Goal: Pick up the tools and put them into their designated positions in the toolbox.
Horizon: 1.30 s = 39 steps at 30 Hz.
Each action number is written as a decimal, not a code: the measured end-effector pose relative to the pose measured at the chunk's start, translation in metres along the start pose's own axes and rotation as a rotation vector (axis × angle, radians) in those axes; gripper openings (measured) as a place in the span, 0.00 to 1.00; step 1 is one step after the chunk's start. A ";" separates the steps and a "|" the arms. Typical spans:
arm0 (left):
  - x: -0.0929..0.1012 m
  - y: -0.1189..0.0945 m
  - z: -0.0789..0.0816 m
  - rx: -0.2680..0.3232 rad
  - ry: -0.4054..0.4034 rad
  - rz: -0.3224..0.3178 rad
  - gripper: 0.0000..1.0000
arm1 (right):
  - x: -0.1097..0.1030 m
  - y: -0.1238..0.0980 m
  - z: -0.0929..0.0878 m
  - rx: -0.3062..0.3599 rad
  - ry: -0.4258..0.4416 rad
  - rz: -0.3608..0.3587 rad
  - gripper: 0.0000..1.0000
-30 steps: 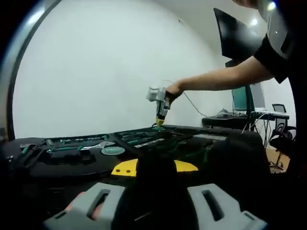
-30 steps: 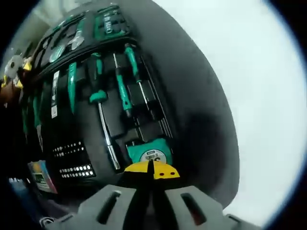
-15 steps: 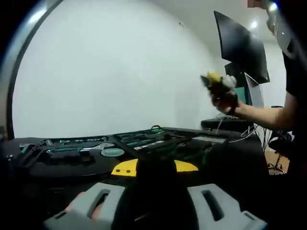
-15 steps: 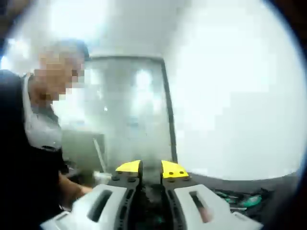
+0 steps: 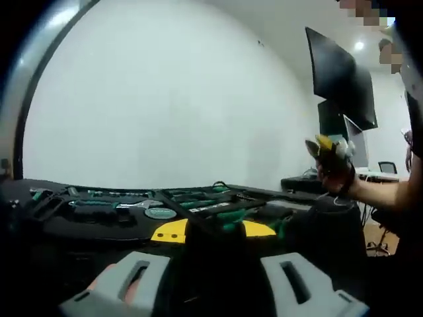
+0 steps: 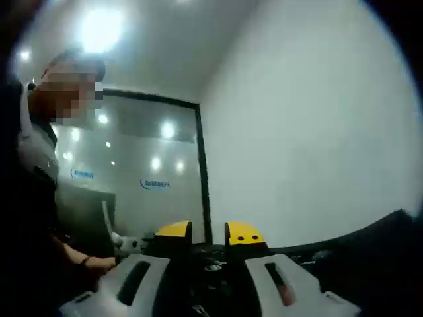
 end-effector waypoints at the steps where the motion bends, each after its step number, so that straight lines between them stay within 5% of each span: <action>1: -0.001 0.000 0.000 -0.001 -0.006 0.004 0.28 | -0.021 0.001 0.008 0.004 -0.003 0.091 0.15; 5: 0.003 0.002 -0.001 -0.006 0.003 -0.003 0.27 | -0.084 0.004 0.064 0.184 -0.012 0.288 0.15; 8: 0.006 0.004 -0.001 -0.016 0.014 -0.022 0.27 | -0.104 0.004 0.084 0.204 -0.079 0.348 0.15; 13: 0.005 0.004 -0.002 -0.018 0.008 -0.020 0.27 | -0.111 -0.002 0.101 0.241 -0.091 0.378 0.15; 18: 0.005 0.004 -0.002 -0.017 0.010 -0.017 0.28 | -0.105 -0.002 0.096 0.204 -0.120 0.366 0.17; 21: 0.004 0.005 -0.002 -0.016 0.005 -0.013 0.28 | -0.044 0.002 0.062 0.103 -0.056 0.088 0.17; 23: 0.002 0.004 -0.003 -0.022 -0.005 0.005 0.28 | 0.000 -0.004 0.031 0.045 -0.076 -0.146 0.16; 26: -0.001 0.001 0.000 -0.004 -0.018 0.033 0.27 | 0.046 -0.018 -0.016 -0.072 -0.143 -0.399 0.17; 31: -0.006 -0.003 0.010 0.004 -0.053 0.071 0.29 | 0.081 -0.037 -0.060 -0.191 -0.137 -0.602 0.17; 32: -0.008 -0.007 0.016 -0.017 -0.004 0.084 0.32 | 0.076 -0.037 -0.059 -0.215 -0.087 -0.616 0.17; 34: -0.012 -0.017 0.030 -0.097 0.156 0.099 0.34 | 0.081 -0.038 -0.044 -0.105 -0.082 -0.608 0.16; 36: -0.022 -0.035 0.058 -0.108 0.246 0.114 0.36 | 0.085 -0.042 -0.054 -0.166 -0.011 -0.628 0.15; 39: -0.055 -0.076 0.099 -0.049 0.172 0.194 0.37 | 0.096 -0.044 -0.063 -0.203 0.030 -0.639 0.15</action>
Point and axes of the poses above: the point that each gripper's makers call its tool centre point, and the gripper's own axes: y roughly forward along the fingers, x roughly to its right, z roughly out of its top, the point moved 6 cm from there along -y, roughly backward along the fingers, and after that the axes turned 9 degrees about -z, right-handed, at the moved point
